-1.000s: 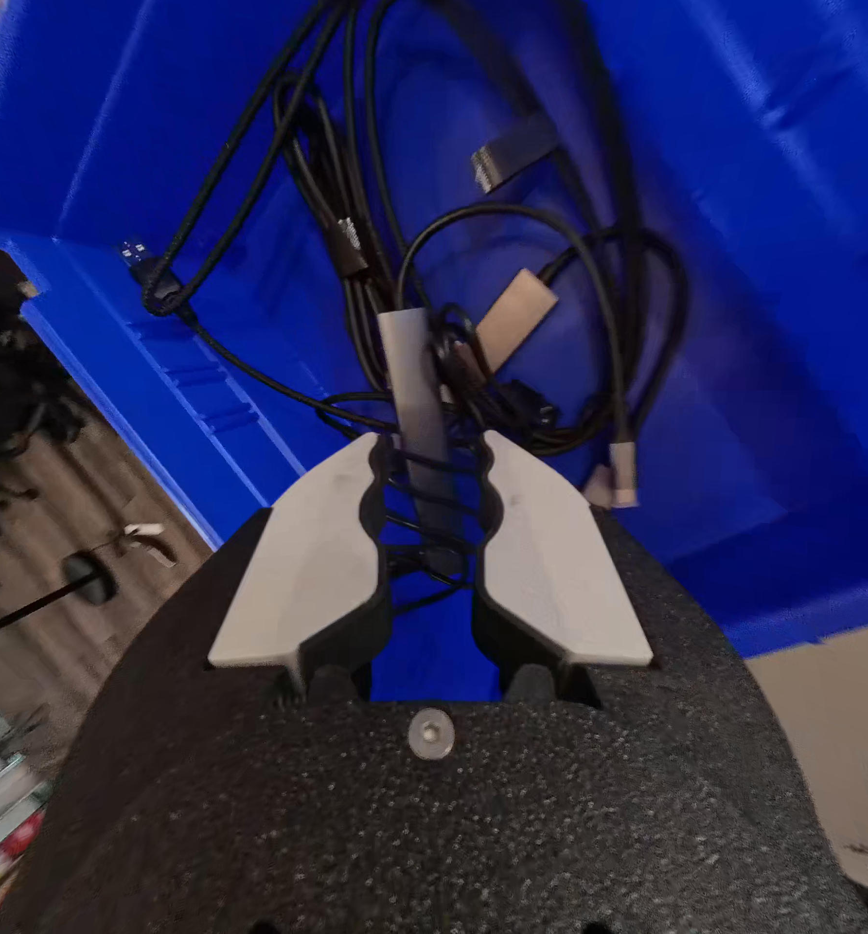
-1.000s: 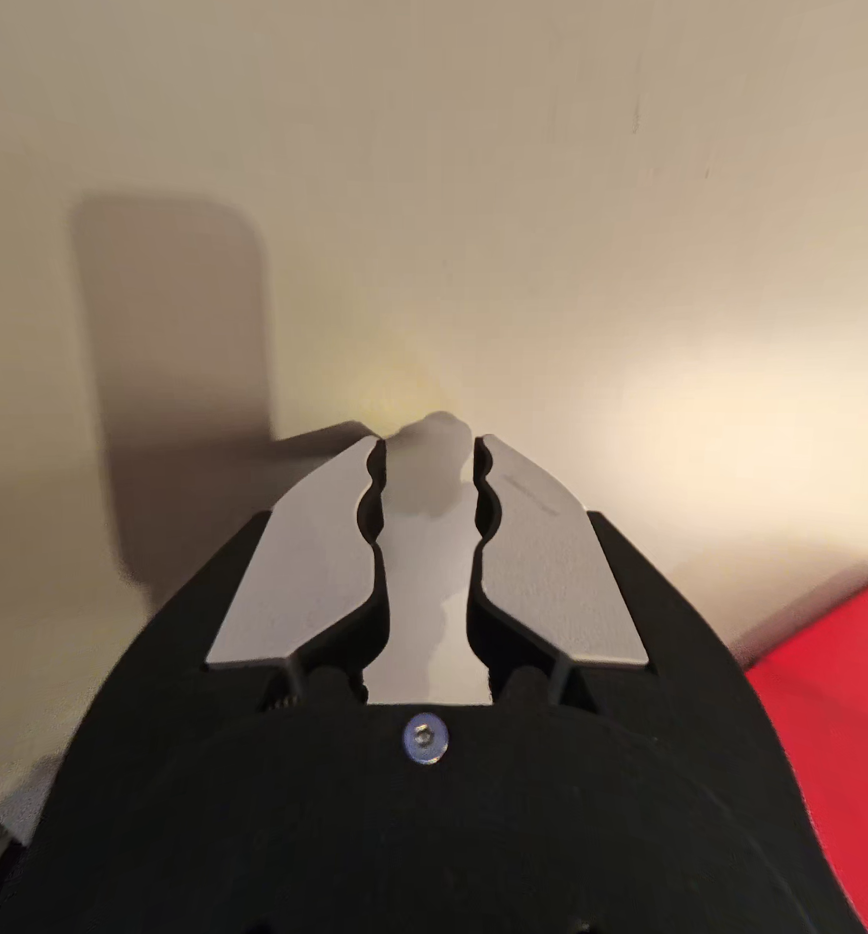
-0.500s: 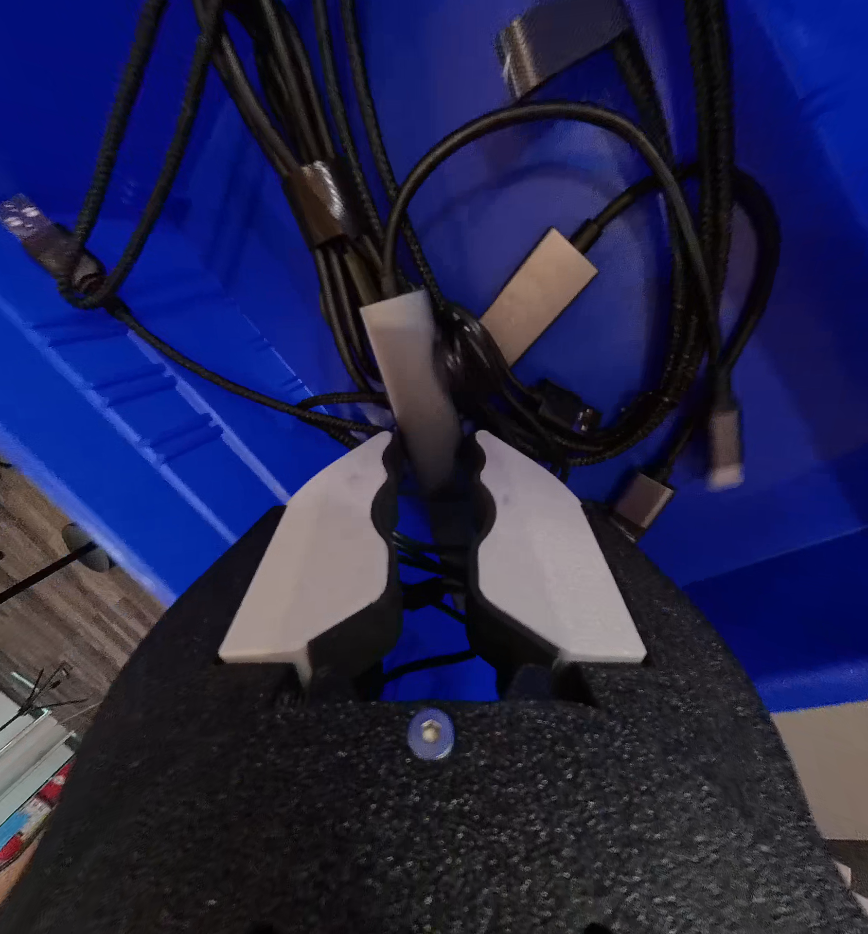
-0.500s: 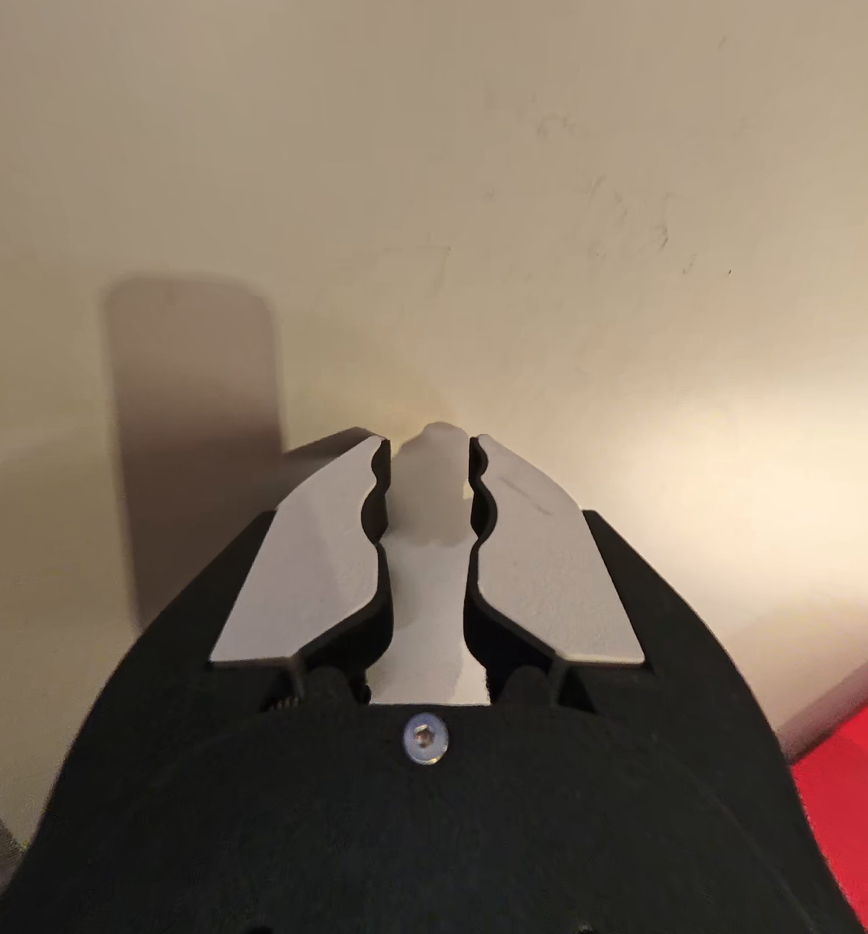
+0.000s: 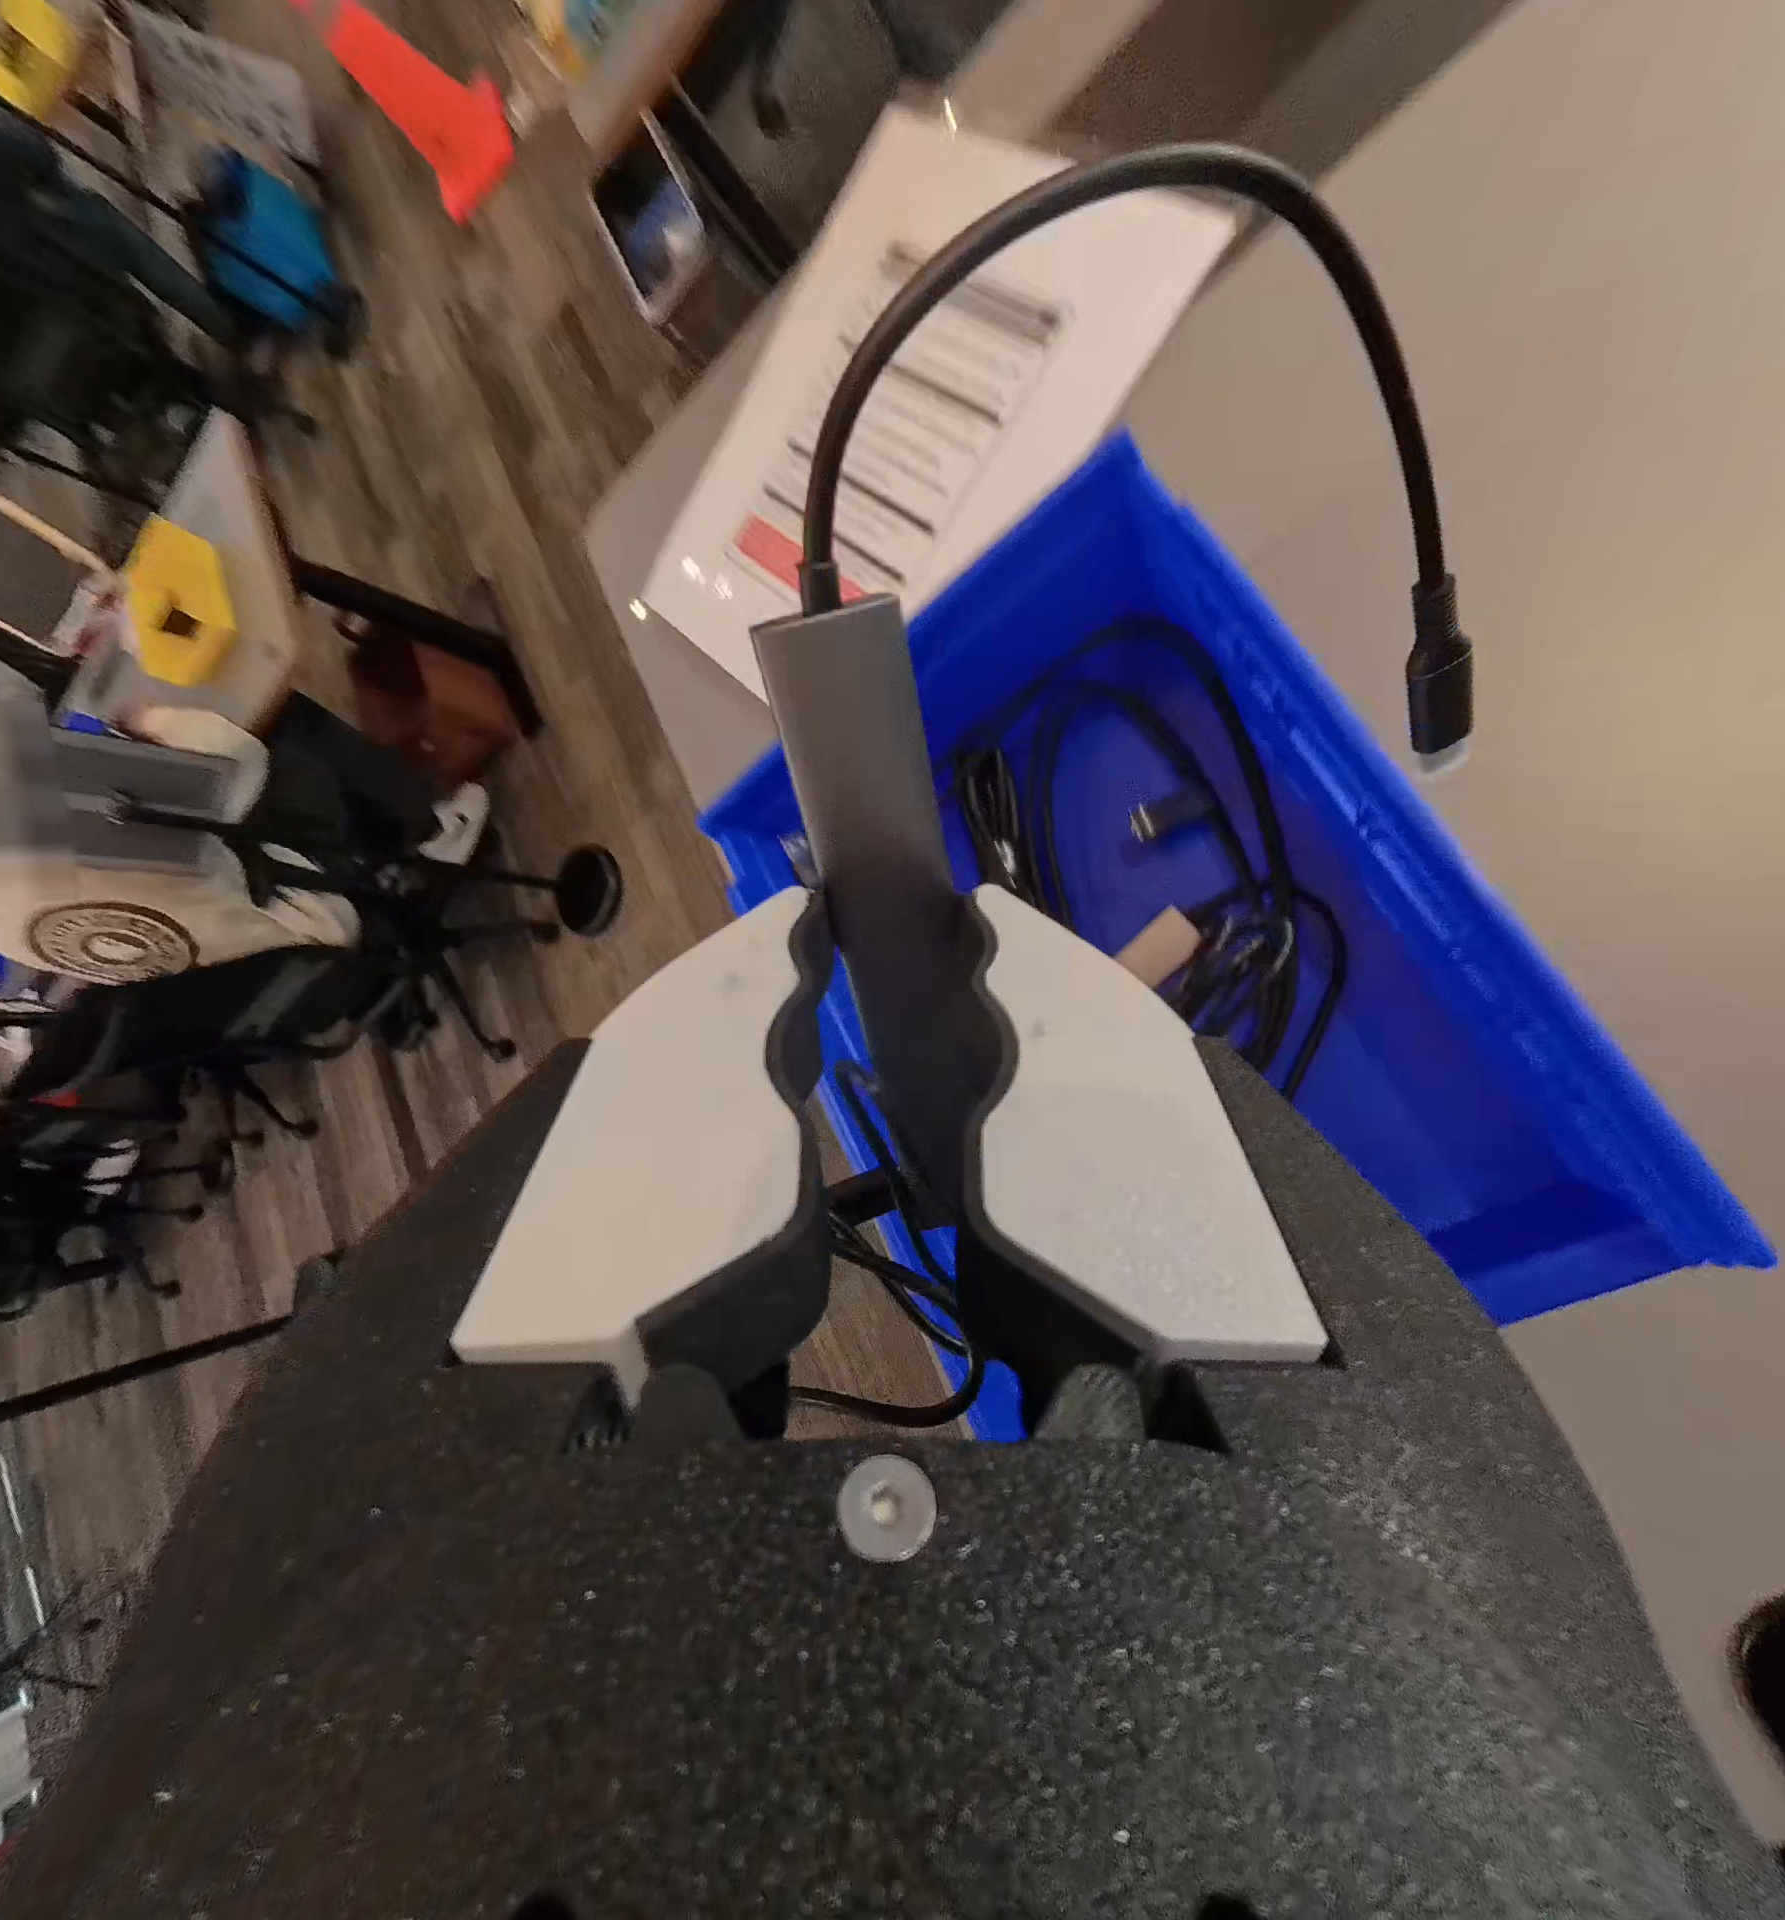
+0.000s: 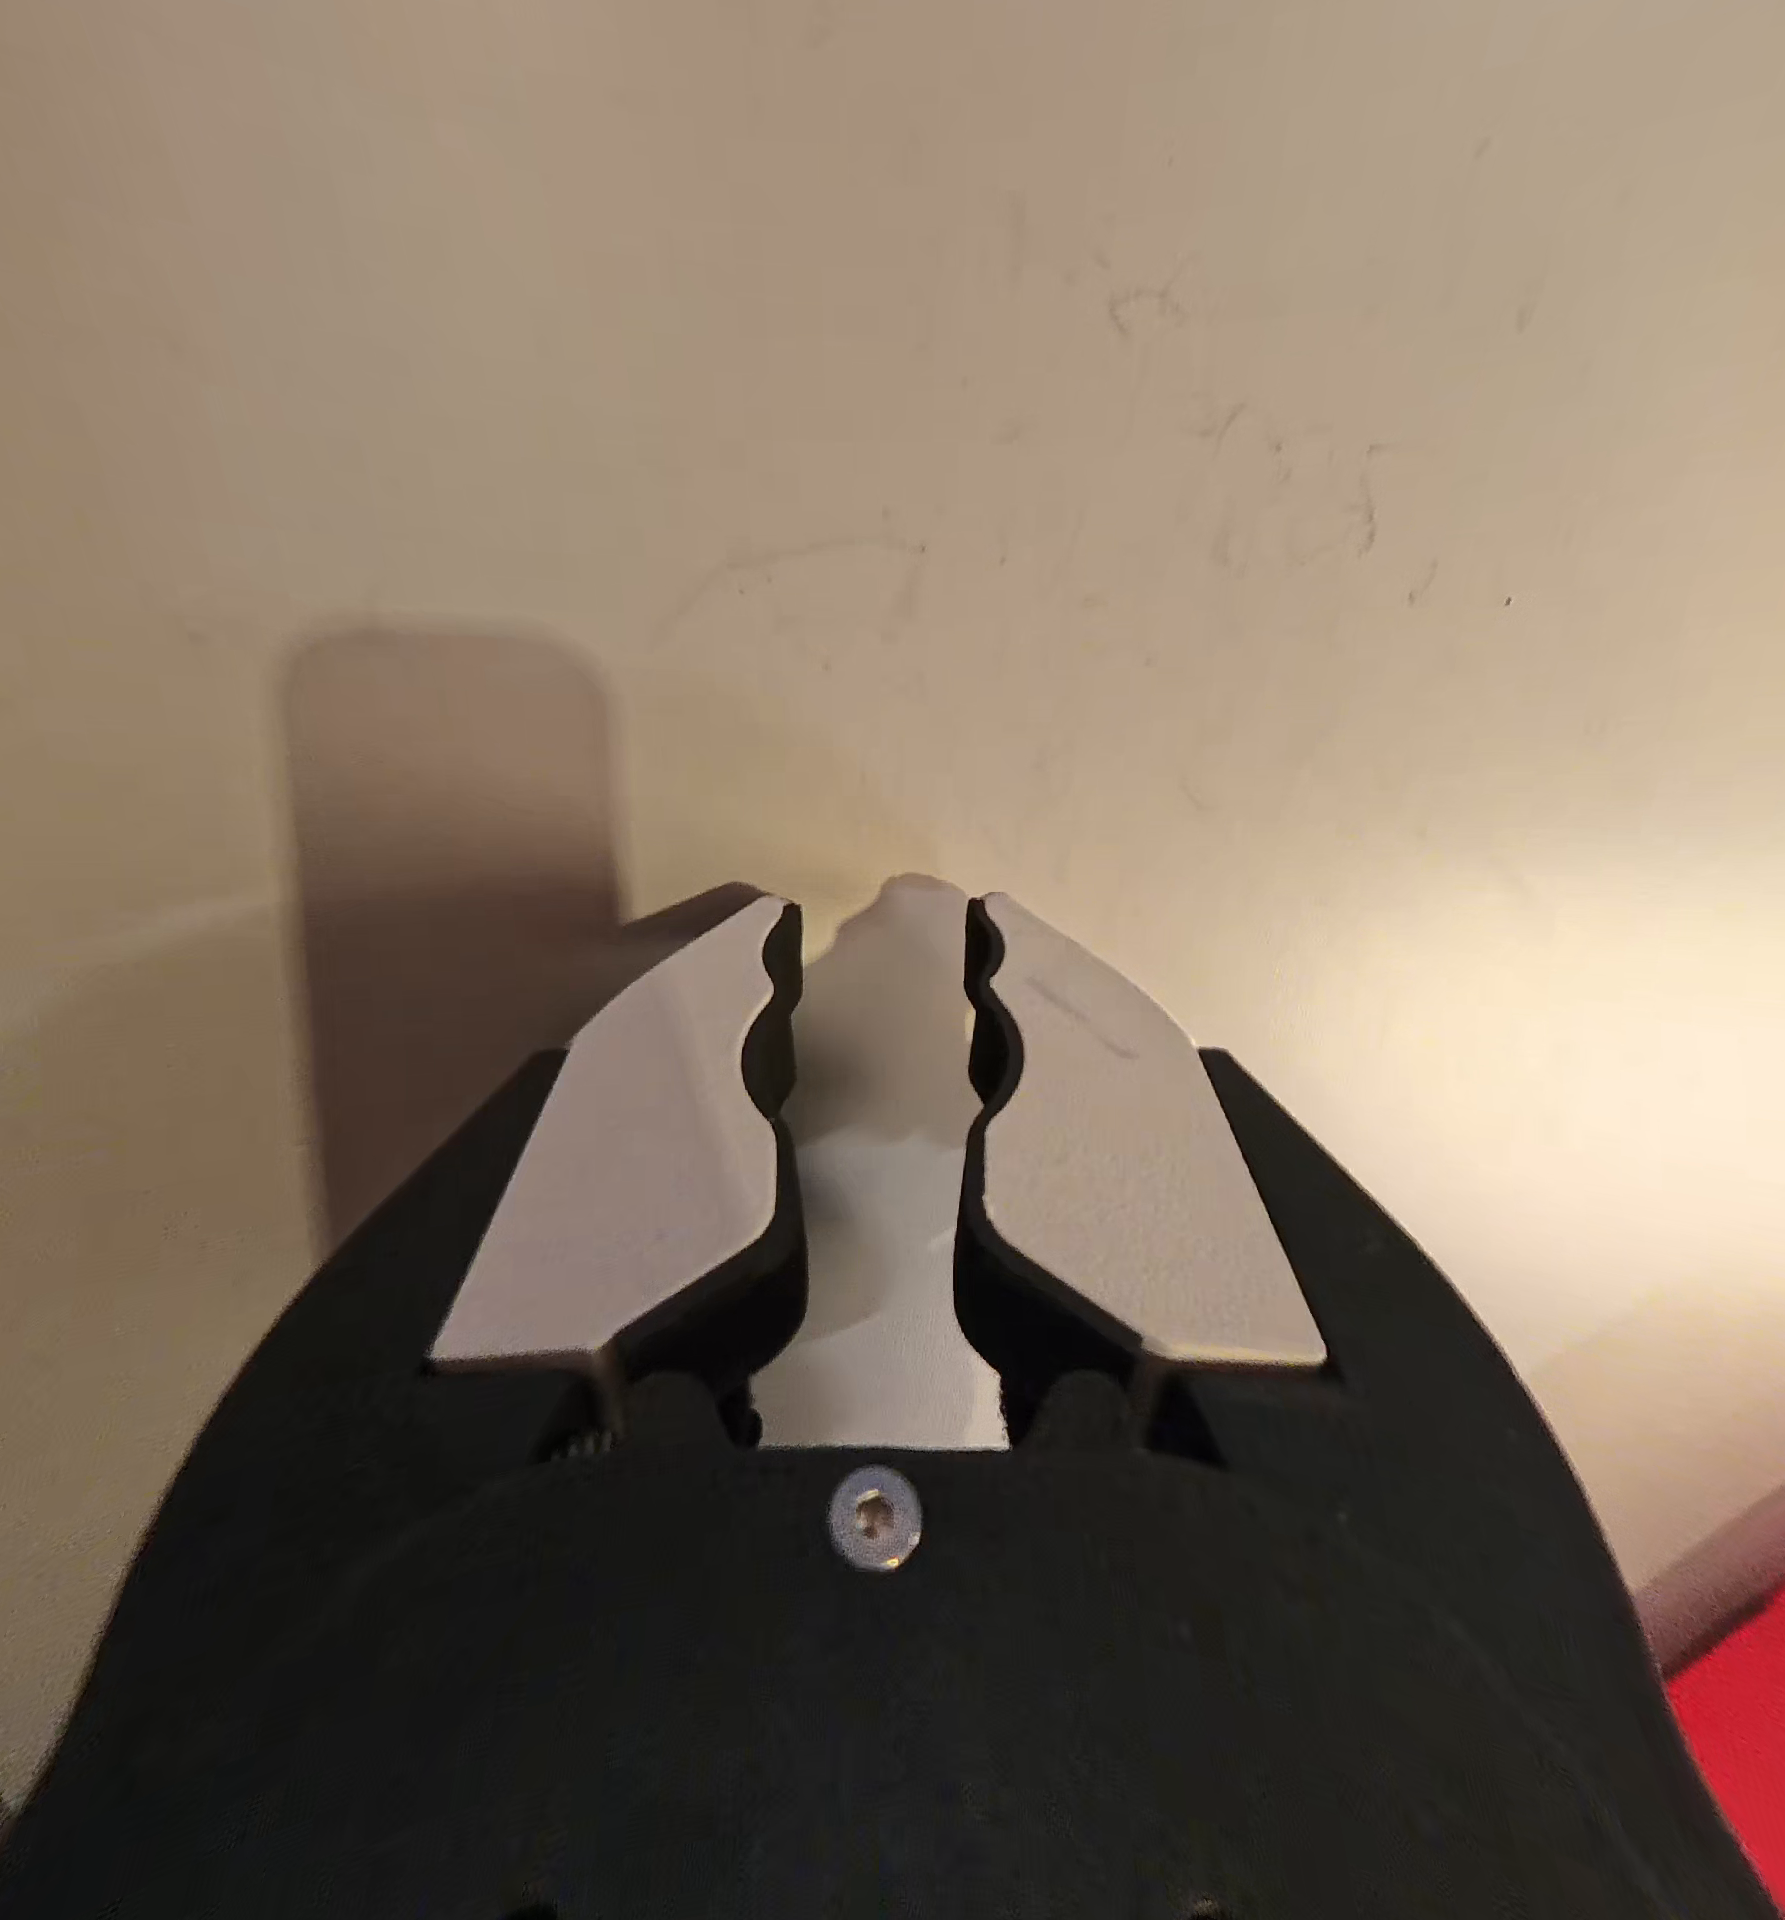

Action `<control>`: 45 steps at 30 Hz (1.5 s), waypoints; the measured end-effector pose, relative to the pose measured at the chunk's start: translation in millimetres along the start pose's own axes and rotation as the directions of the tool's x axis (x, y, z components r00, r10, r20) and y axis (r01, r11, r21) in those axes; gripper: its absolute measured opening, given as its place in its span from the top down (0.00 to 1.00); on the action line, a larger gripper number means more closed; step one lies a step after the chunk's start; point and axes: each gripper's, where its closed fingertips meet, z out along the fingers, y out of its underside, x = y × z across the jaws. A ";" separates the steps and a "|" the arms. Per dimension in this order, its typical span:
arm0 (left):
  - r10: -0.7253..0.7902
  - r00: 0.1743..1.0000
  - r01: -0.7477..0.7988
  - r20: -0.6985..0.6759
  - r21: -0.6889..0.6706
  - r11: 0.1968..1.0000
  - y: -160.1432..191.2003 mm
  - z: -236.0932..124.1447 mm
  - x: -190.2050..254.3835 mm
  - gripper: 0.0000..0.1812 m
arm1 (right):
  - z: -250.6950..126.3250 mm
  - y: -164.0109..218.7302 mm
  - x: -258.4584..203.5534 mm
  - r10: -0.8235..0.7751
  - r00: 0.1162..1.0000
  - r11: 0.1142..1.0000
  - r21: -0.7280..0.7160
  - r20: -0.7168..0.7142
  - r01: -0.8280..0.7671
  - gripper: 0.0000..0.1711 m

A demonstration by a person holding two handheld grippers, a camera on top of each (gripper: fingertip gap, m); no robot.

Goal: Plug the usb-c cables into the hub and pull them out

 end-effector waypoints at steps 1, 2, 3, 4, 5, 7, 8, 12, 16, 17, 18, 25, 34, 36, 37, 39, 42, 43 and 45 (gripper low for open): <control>0.003 1.000 -0.003 0.024 0.034 0.999 -12.0 -9.7 -2.1 0.87 | 0.2 -0.4 0.0 0.000 1.000 1.000 0.004 0.001 0.000 0.83; 0.003 0.999 -0.005 0.038 0.071 0.997 -24.8 -19.1 -1.9 0.87 | 0.3 -0.8 0.0 0.001 1.000 1.000 0.009 0.002 -0.001 0.83; -0.001 0.999 -0.003 0.038 0.113 0.994 -38.5 -27.9 1.2 0.87 | 0.7 -1.3 0.1 0.003 1.000 1.000 0.015 0.004 -0.003 0.83; -0.008 1.000 0.003 0.026 0.159 0.987 -53.1 -35.7 7.2 0.87 | 1.2 -2.3 0.2 0.007 1.000 1.000 0.023 0.006 -0.008 0.83; -0.011 1.000 0.010 0.001 0.208 0.978 -68.2 -42.5 16.0 0.87 | 2.1 -3.8 0.2 0.013 1.000 0.999 0.032 0.009 -0.013 0.83; -0.009 0.997 0.030 -0.070 0.298 0.954 -97.2 -51.0 40.2 0.87 | 5.0 -8.9 -0.2 0.022 1.000 0.998 0.055 0.015 -0.022 0.83; -0.007 0.993 0.046 -0.117 0.337 0.940 -110.9 -52.7 55.1 0.87 | 6.9 -12.5 -0.6 0.024 1.000 0.997 0.066 0.018 -0.025 0.82; 0.007 0.943 0.158 -0.333 0.465 0.871 -163.1 -50.0 121.2 0.87 | 16.7 -32.5 -6.6 0.011 1.000 0.994 0.112 0.027 -0.014 0.81; 0.053 0.843 0.274 -0.535 0.514 0.813 -202.5 -41.0 191.4 0.87 | 25.8 -59.3 -17.9 0.007 0.999 0.983 0.181 0.032 -0.013 0.79; 0.070 0.815 0.292 -0.575 0.511 0.808 -209.2 -38.7 208.6 0.87 | 27.2 -65.0 -20.3 0.009 1.000 0.980 0.198 0.030 -0.015 0.79; 0.086 0.786 0.313 -0.612 0.513 0.800 -215.7 -37.8 224.8 0.87 | 28.4 -69.9 -22.1 0.014 1.000 0.977 0.215 0.027 -0.019 0.79; 0.109 0.505 0.524 -0.856 0.404 0.750 -239.3 -31.0 317.3 0.87 | 31.7 -75.7 -19.3 0.100 0.995 0.958 0.269 0.007 -0.098 0.79; -0.008 0.124 0.745 -0.992 0.088 0.662 -218.1 7.2 380.2 0.87 | 23.3 -76.8 0.8 0.245 0.968 0.909 0.337 0.047 -0.246 0.78; -0.022 0.062 0.765 -0.998 0.033 0.643 -209.5 10.2 390.4 0.87 | 22.5 -78.3 7.3 0.265 0.964 0.898 0.354 0.035 -0.260 0.78; -0.039 0.039 0.776 -0.998 0.005 0.630 -205.7 12.5 394.4 0.87 | 21.8 -79.8 11.2 0.272 0.962 0.893 0.367 0.020 -0.260 0.78; -0.080 0.001 0.795 -0.997 -0.047 0.605 -198.8 16.9 401.8 0.87 | 19.0 -85.2 19.8 0.277 0.961 0.879 0.410 -0.027 -0.242 0.76; -0.121 -0.051 0.822 -0.991 -0.111 0.559 -191.6 17.9 410.0 0.87 | 12.8 -98.7 25.1 0.261 0.963 0.849 0.491 -0.063 -0.198 0.74; -0.134 -0.068 0.833 -0.989 -0.131 0.537 -190.1 17.8 411.4 0.87 | 11.7 -103.3 23.5 0.253 0.966 0.839 0.509 -0.052 -0.192 0.73; -0.171 -0.080 0.858 -0.982 -0.155 0.490 -187.3 19.3 412.6 0.87 | 12.1 -111.7 17.0 0.234 0.972 0.828 0.527 -0.010 -0.194 0.73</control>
